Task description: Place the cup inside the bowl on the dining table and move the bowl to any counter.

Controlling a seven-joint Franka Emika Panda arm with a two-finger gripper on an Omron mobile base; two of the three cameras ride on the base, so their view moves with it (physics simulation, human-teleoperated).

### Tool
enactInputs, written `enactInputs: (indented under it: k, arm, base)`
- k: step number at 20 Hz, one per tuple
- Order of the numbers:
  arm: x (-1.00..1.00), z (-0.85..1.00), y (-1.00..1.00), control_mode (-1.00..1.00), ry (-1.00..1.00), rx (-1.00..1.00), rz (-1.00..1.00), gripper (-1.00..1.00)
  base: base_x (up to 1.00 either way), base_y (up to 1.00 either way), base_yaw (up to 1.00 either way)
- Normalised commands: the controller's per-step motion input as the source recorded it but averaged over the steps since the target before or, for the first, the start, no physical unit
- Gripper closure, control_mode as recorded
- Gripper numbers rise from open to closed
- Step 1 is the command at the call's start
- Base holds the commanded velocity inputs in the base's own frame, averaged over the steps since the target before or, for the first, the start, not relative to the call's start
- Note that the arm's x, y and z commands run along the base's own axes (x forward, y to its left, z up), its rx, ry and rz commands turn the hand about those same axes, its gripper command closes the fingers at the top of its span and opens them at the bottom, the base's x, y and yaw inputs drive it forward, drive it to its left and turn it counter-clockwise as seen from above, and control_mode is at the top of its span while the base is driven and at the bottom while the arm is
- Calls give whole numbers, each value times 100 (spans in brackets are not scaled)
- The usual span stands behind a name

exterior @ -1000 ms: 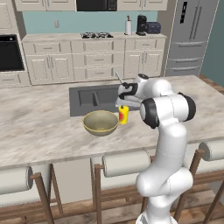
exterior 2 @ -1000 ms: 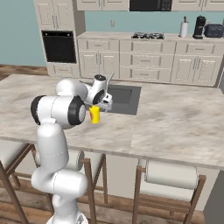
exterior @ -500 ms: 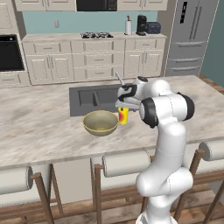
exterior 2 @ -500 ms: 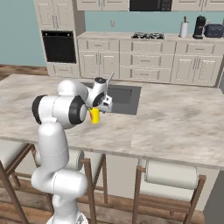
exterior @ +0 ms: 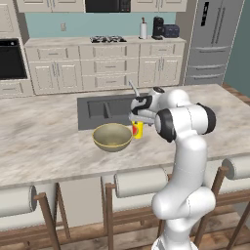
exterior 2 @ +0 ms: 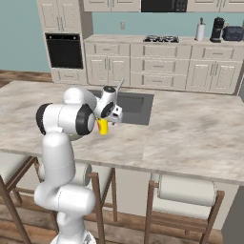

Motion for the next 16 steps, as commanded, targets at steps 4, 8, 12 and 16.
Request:
enactInputs:
  k: [4, 8, 12, 16]
  arm:
    - [0, -13, 0, -100, 0, 0, 0, -100]
    - [0, -15, 0, -100, 0, 0, 0, -100]
    - [0, -1, 0, -100, 0, 0, 0, -100]
    - [0, 0, 0, -100, 0, 0, 0, -100]
  base:
    - [0, 0, 0]
    - [0, 0, 0]
    - [0, 0, 0]
    - [0, 0, 0]
